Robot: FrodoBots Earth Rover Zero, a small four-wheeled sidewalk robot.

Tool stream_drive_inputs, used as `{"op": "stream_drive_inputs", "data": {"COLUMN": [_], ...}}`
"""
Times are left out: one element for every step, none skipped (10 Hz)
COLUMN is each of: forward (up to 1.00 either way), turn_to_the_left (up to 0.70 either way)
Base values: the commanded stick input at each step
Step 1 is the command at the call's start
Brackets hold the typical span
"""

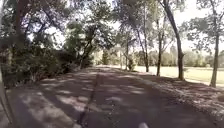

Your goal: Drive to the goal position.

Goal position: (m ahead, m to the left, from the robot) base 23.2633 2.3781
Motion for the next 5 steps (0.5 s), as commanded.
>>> {"op": "stream_drive_inputs", "data": {"forward": [0.7,0.7,0.7,0.7,0.7], "turn_to_the_left": [0.0,0.0,0.0,0.0,0.0]}}
